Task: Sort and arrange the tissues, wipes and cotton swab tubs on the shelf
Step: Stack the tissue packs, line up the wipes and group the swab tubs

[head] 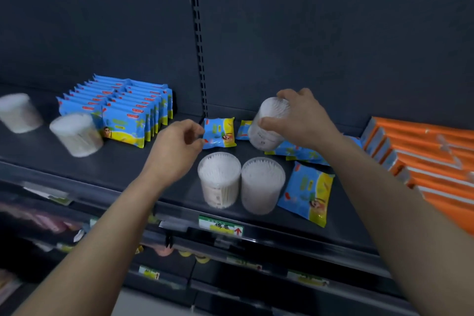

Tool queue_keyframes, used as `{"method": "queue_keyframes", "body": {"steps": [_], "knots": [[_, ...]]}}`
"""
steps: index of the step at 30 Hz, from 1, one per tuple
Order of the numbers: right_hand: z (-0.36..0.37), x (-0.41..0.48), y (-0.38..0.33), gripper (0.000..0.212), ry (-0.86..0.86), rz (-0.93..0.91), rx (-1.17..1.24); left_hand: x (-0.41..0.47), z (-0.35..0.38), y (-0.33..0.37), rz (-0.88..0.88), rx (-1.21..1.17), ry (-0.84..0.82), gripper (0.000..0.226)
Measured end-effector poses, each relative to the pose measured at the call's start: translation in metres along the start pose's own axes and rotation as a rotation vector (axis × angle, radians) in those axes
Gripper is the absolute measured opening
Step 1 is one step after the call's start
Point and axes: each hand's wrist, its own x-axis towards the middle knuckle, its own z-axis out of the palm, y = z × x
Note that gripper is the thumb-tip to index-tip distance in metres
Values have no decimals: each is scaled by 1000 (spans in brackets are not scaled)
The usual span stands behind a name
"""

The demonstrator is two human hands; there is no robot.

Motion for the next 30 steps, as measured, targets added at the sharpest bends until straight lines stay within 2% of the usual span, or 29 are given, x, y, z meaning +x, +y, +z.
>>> {"method": "queue_keyframes", "body": {"steps": [12,15,18,20,23,25,27,30], "knots": [[47,40,5,69,-373,-102,-172,29,16,-15,-94,100,-47,12],[48,43,5,72,-470,-124,-225,38,25,-18,-116,122,-77,11],[36,48,6,65,-554,-127,-214,53,34,-26,-143,127,-120,15],[29,58,13,60,-512,-78,-201,65,41,-32,-176,144,-154,21],[35,78,35,43,-335,18,-227,86,53,-37,-234,215,-228,30],[42,87,48,38,-285,84,-242,100,63,-38,-265,244,-274,46],[52,93,56,44,-292,111,-241,114,73,-40,-306,263,-311,64],[69,102,62,62,-327,147,-241,129,84,-43,-348,297,-345,79]]}}
